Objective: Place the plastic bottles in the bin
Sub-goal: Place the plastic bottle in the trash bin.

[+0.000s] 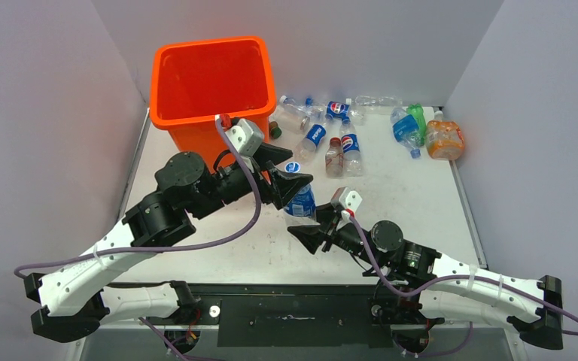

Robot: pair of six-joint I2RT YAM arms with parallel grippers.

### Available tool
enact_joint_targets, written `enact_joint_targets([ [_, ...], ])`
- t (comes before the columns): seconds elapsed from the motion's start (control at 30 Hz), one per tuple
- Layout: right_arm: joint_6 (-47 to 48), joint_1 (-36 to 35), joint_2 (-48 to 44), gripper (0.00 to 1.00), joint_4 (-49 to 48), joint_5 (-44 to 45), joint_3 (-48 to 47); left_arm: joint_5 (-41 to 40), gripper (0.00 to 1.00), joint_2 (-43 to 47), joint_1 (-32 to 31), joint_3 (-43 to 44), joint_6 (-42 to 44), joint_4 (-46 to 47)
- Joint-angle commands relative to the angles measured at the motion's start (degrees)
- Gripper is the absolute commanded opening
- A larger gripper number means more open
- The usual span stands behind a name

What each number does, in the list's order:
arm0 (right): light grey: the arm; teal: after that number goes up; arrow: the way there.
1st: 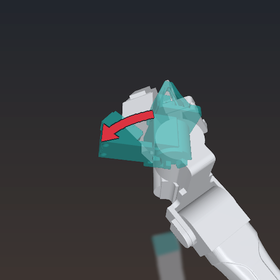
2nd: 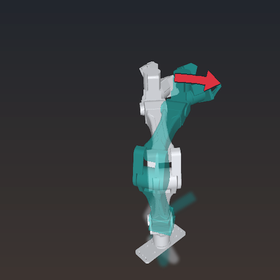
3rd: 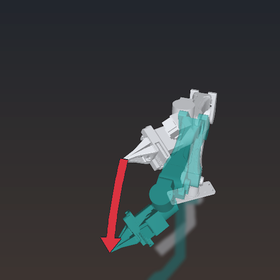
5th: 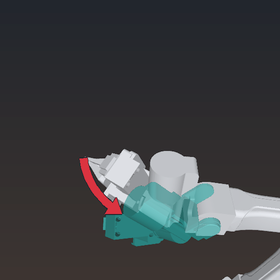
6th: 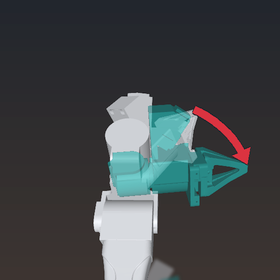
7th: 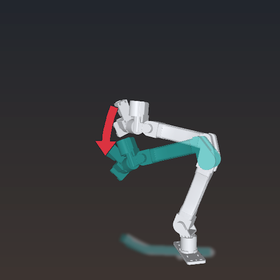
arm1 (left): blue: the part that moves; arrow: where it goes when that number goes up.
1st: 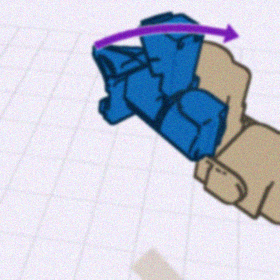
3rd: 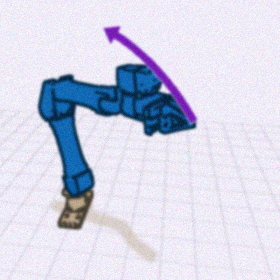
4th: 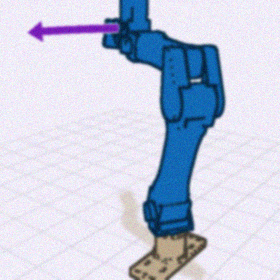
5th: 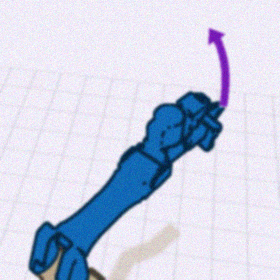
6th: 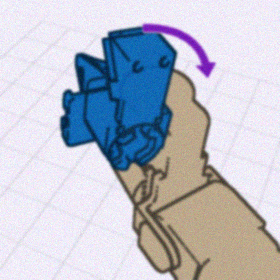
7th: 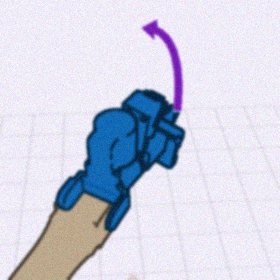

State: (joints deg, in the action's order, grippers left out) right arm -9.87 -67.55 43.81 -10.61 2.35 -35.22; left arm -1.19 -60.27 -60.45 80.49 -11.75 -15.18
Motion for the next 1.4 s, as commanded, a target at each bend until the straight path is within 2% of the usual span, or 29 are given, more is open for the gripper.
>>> enact_joint_targets([
  [0.0,0.5,-0.6,0.0,0.32,-3.2,1.2,-2.4,1.2,0.69,-0.6,-0.2,-0.1,-0.4,2.5],
  [0.1,0.5,-0.9,0.0,0.32,-3.5,1.3,-2.4,1.2,0.69,-0.9,-0.2,-0.3,-0.5,2.3],
  [0.17,0.6,-0.9,0.1,0.32,-3.5,1.5,-2.5,1.2,0.64,-1.1,-0.2,-0.3,-0.4,2.2],
  [0.43,0.6,-1.3,0.1,0.32,-3.8,1.8,-2.4,3.5,0.30,-1.7,-0.2,-0.4,-0.4,1.9],
  [0.47,0.6,-1.3,-0.1,0.32,-3.9,1.9,-2.3,3.4,0.31,-1.8,-0.2,-0.6,-0.6,1.9],
  [0.5,0.6,-1.4,-0.3,0.32,-3.8,2.0,-2.3,3.4,0.37,-1.8,-0.2,-0.7,-0.9,1.9],
  [0.57,0.6,-1.4,-0.6,0.32,-3.9,2.1,-2.3,3.2,0.59,-1.9,-0.2,-0.9,-1.2,1.9],
  [0.6,0.6,-1.4,-0.7,0.32,-3.9,2.1,-2.3,3.2,0.63,-2.0,-0.2,-1.0,-1.3,2.0],
  [0.67,0.6,-1.5,-0.8,0.32,-3.9,2.2,-2.4,3.2,0.62,-2.0,-0.2,-1.0,-1.4,2.0],
  [0.77,0.7,-1.5,-0.8,0.32,-3.9,2.2,-2.3,3.2,0.45,-2.1,-0.2,-0.9,-1.4,2.1],
  [0.83,0.7,-1.6,-1.0,0.32,-3.9,2.4,-2.1,2.9,0.24,-2.1,-0.2,-1.0,-1.4,2.3],
  [0.87,0.7,-1.6,-1.1,0.33,-3.9,2.4,-2.0,2.5,0.09,-2.0,-0.2,-1.0,-1.3,2.5],
  [0.9,0.5,-1.6,-1.2,0.36,-3.7,2.7,-2.0,2.0,0.00,-1.9,-0.2,-1.0,-1.2,2.6],
  [0.93,0.1,-1.6,-1.3,0.45,-3.3,3.1,-2.0,1.7,0.00,-1.7,-0.2,-1.0,-1.1,2.9],
  [0.97,-0.4,-1.6,-1.3,0.71,-2.9,3.2,-2.1,0.4,0.00,-1.5,-0.2,-1.0,-0.8,3.1],
  [1.0,-0.8,-1.6,-1.4,0.81,-2.0,3.4,-2.4,-0.7,0.00,-1.2,-0.2,-0.7,-0.4,3.4],
  [1.03,-1.8,-1.6,-1.8,1.00,-1.0,3.8,-2.9,-2.0,0.00,-0.7,-0.2,-0.3,0.3,3.8],
  [1.07,-2.5,-1.6,-2.4,0.91,-0.1,4.4,-3.3,-3.3,0.00,-0.2,-0.2,0.2,1.5,4.2],
  [1.1,-3.0,-1.6,-3.4,0.90,0.9,4.8,-3.5,-5.3,0.00,0.6,-0.2,1.0,2.7,4.8],
  [1.37,-4.1,-1.6,-15.8,0.90,12.4,11.6,-6.0,-21.5,0.00,2.5,1.4,11.0,23.9,15.9],
])
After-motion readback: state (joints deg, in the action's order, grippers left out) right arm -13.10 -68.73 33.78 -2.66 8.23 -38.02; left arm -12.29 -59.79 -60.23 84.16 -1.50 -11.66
